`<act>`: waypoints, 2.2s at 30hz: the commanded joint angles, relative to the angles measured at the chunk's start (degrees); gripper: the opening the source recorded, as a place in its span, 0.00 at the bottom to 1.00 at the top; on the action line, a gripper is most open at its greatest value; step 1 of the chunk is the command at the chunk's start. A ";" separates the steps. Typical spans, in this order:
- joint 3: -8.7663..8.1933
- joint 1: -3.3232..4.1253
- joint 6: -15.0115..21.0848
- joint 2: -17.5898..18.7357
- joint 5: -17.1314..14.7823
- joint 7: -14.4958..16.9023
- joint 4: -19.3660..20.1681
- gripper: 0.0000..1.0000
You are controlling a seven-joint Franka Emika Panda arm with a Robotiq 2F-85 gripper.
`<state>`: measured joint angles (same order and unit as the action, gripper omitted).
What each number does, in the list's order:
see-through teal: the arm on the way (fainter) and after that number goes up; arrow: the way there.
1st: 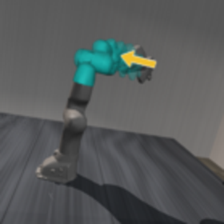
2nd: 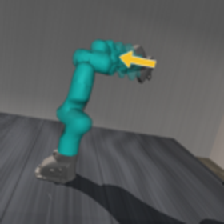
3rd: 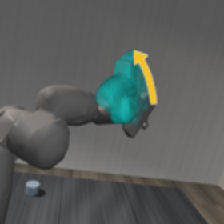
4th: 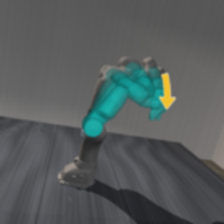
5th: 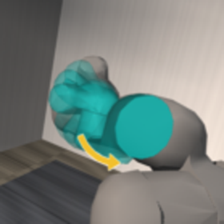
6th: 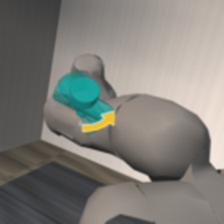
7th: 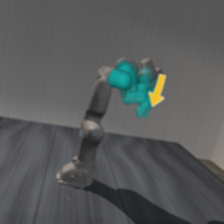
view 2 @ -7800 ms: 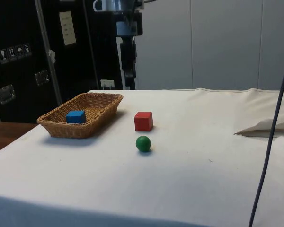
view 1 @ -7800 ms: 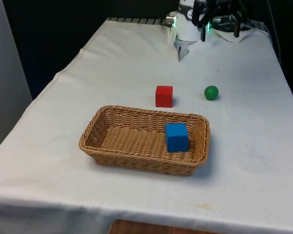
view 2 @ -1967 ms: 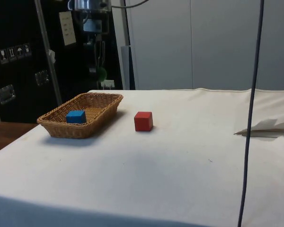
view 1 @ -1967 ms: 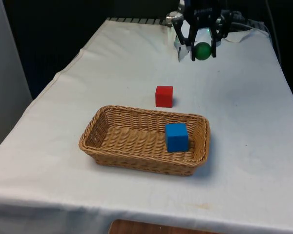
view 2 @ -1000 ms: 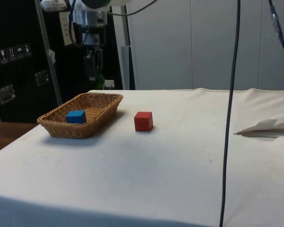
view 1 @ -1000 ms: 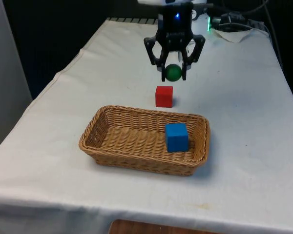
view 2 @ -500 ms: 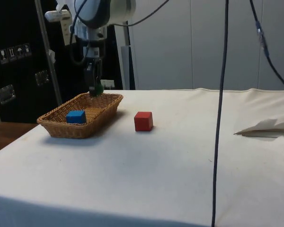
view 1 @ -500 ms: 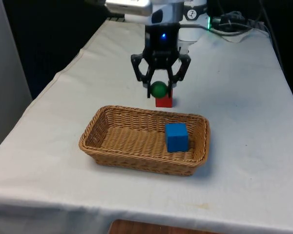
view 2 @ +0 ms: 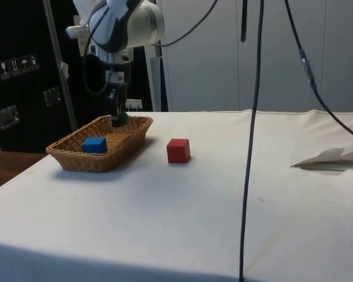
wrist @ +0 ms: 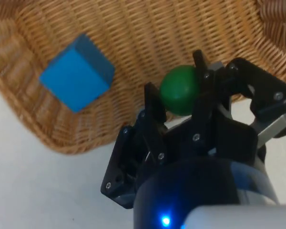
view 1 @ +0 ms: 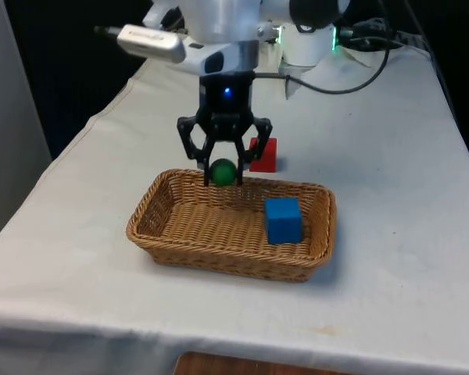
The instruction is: Place all non-red objects into the basket.
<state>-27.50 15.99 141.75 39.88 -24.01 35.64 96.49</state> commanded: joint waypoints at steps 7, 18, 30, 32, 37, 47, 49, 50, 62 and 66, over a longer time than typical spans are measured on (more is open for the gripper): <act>0.29 -1.03 2.01 2.58 -4.93 4.07 -0.52 0.00; 0.17 -1.15 2.29 4.87 -7.91 5.90 -1.09 0.00; 0.11 -1.15 2.18 5.44 -8.19 5.90 -1.49 1.00; 0.11 -1.15 2.18 5.44 -8.19 5.90 -1.49 1.00; -0.40 -0.74 1.66 4.53 -7.85 5.73 -0.97 1.00; -1.55 0.40 0.46 -1.72 -6.65 5.56 3.72 1.00; -1.09 0.00 0.29 -2.06 -6.99 5.79 3.84 1.00; -1.09 0.06 0.29 -2.81 -6.88 5.90 4.53 1.00; -2.12 1.38 0.23 -13.18 -3.27 5.39 13.35 1.00; -2.18 1.43 0.29 -15.87 -2.29 5.27 15.53 1.00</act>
<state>-28.99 16.84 141.98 24.64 -27.22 41.54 111.33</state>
